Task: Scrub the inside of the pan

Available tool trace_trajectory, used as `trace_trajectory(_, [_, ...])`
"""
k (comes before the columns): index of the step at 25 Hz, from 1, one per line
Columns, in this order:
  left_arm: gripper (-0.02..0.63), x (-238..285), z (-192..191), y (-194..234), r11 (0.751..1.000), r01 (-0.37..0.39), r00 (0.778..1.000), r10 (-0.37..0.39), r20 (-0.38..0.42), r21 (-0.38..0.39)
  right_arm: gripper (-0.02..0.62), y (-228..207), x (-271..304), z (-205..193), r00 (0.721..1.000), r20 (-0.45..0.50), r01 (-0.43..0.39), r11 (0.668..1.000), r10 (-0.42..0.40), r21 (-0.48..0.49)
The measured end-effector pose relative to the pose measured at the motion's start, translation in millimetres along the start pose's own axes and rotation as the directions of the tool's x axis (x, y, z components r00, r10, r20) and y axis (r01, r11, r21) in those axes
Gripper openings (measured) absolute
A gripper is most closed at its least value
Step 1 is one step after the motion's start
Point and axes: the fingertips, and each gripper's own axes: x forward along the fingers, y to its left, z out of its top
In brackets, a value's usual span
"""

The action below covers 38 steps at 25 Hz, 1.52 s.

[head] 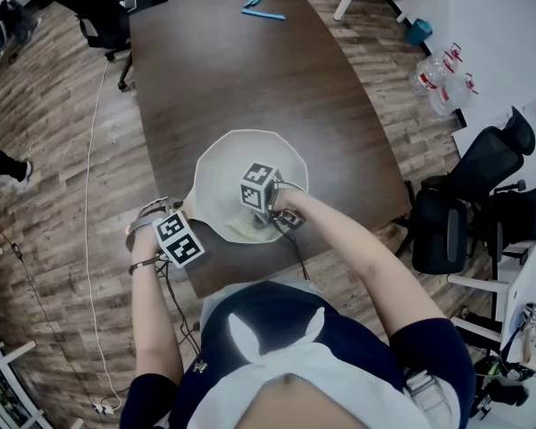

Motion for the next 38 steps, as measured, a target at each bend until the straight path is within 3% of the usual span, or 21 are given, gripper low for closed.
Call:
trace_trajectory(6, [0.204, 0, 1, 0, 1.000, -0.004, 1.000, 0.004, -0.003, 0.001, 0.024, 16, 4, 18, 0.995, 0.087, -0.043, 0.998, 0.046, -0.043])
trace_trajectory(19, [0.205, 2, -2, 0, 1.000, -0.001, 1.000, 0.001, -0.007, 0.005, 0.025, 36, 5, 57, 0.964, 0.259, -0.004, 0.981, 0.055, -0.193])
trace_trajectory(24, [0.204, 3, -3, 1, 1.000, 0.000, 1.000, 0.000, -0.012, 0.010, 0.024, 37, 2, 71, 0.947, 0.322, 0.088, 0.960, 0.002, -0.266])
trace_trajectory(31, [0.205, 5, -4, 6, 1.000, -0.005, 1.000, 0.006, -0.017, 0.029, 0.025, 45, -2, 92, 0.887, 0.444, 0.323, 0.860, -0.129, -0.395])
trace_trajectory(35, [0.206, 3, -1, 7, 0.999, -0.009, 1.000, 0.010, -0.024, 0.039, 0.024, 48, -19, 110, 0.787, 0.577, 0.521, 0.738, -0.220, -0.429])
trace_trajectory(38, [0.206, 2, 0, 7, 0.999, -0.013, 1.000, 0.014, -0.020, 0.042, 0.025, 43, -19, 116, 0.733, 0.617, 0.616, 0.664, -0.287, -0.424])
